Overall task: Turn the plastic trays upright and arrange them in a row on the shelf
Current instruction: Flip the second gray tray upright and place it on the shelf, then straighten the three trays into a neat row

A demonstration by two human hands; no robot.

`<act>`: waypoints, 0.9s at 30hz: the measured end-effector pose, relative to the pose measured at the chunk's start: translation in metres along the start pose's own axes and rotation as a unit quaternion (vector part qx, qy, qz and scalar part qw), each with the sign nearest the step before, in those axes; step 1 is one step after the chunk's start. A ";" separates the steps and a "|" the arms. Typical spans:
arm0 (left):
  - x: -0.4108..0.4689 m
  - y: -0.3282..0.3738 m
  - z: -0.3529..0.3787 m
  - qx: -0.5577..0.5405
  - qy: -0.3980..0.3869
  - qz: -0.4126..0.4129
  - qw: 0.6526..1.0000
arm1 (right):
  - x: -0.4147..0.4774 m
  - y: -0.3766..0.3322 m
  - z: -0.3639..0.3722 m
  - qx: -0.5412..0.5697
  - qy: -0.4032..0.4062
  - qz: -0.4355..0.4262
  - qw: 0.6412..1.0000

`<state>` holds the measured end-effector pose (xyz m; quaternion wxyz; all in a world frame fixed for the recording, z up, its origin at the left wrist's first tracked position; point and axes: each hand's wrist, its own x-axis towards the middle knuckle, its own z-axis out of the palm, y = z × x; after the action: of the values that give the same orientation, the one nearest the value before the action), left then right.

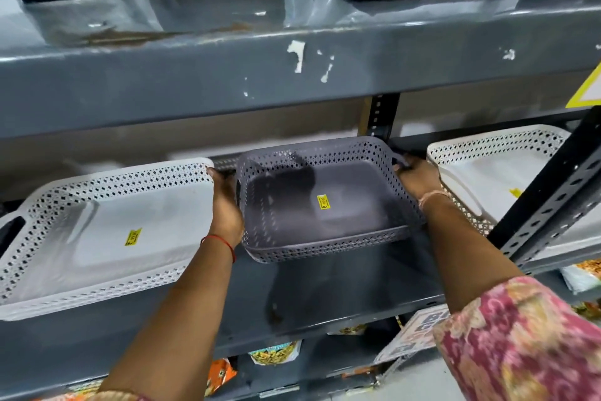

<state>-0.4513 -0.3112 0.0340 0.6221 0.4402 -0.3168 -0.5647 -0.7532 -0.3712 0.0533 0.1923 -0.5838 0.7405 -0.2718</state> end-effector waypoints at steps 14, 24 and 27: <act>-0.048 0.025 -0.012 0.412 0.110 0.140 0.894 | -0.059 -0.083 0.057 -0.137 -0.091 -0.227 0.960; -0.082 0.073 -0.162 0.576 0.236 0.126 0.772 | -0.122 -0.172 0.134 -0.039 -0.176 -0.255 0.950; -0.088 0.092 -0.212 0.598 0.273 0.111 0.746 | -0.133 -0.183 0.149 -0.023 -0.204 -0.166 0.965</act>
<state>-0.2376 -0.1870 0.0389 0.3502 0.8187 -0.4532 -0.0423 -0.4919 -0.3002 0.0479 0.2783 -0.7456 0.5844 -0.1583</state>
